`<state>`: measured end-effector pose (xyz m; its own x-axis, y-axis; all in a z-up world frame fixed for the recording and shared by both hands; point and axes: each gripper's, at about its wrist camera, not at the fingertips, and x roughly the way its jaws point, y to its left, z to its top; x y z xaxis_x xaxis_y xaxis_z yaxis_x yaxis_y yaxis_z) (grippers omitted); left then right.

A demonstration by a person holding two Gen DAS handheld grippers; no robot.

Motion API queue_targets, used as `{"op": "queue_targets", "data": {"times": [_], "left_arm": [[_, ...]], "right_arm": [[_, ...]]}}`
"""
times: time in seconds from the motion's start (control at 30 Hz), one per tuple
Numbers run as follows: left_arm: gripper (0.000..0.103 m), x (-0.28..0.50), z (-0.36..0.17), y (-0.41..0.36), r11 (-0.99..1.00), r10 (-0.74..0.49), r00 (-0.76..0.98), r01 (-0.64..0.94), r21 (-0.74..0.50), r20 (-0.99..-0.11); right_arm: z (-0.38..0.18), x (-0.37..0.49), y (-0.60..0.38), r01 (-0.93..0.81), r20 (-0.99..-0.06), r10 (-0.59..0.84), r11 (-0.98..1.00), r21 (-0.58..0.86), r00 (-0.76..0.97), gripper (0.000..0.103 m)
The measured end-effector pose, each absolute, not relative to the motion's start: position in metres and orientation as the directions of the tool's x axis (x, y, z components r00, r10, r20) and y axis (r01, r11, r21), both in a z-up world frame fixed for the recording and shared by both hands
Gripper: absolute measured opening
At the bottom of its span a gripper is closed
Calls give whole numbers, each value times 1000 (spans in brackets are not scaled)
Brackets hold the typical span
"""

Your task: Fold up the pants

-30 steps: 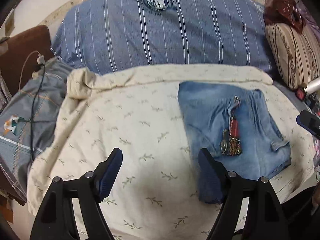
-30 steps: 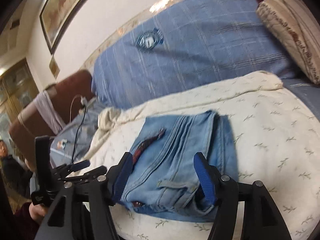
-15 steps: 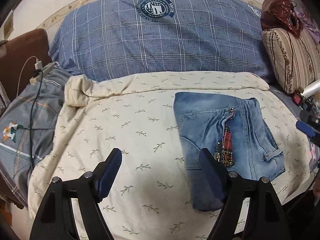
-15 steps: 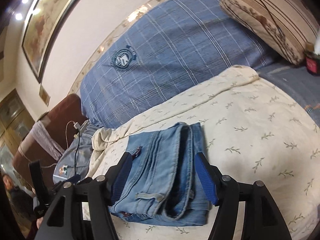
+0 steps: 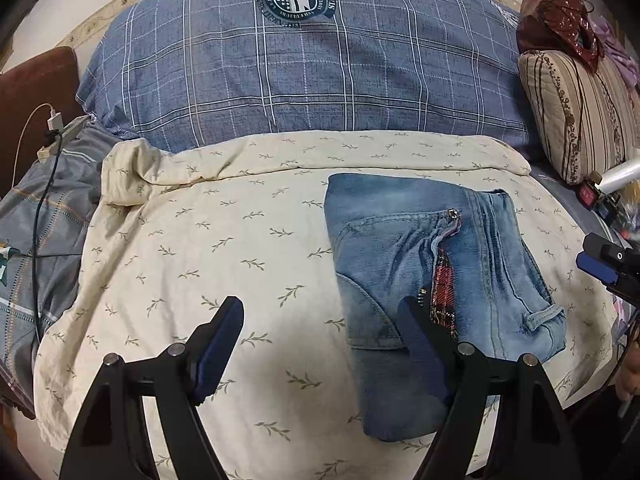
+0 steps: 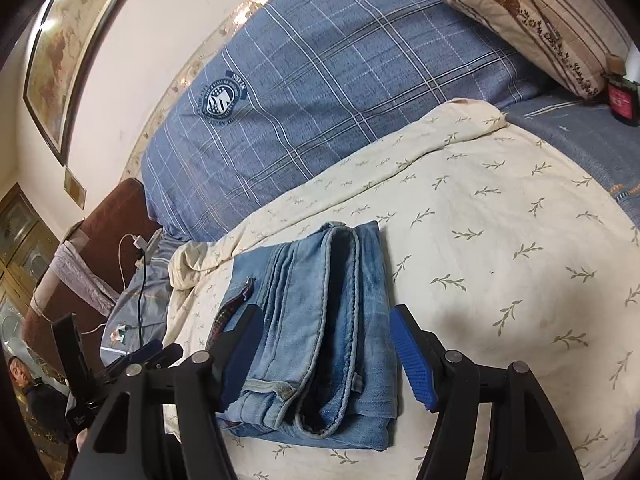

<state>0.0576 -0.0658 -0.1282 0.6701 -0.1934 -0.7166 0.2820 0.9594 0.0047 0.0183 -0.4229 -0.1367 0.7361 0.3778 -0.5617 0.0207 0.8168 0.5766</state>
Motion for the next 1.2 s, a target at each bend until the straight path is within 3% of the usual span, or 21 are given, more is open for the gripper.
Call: {"op": "queue_targets", "data": {"times": [0.67,1.2], "left_arm": [[80,75,-135,-84,948,-228,630,318,-21,-742],[80,103,-145,-78,873,-392,453,457,-168,-801]], "right_arm": [[-144,29,-417,22,-578,390,816,578,717,69],[-170,43,-445,77,-598,462,746,661,654,70]]}}
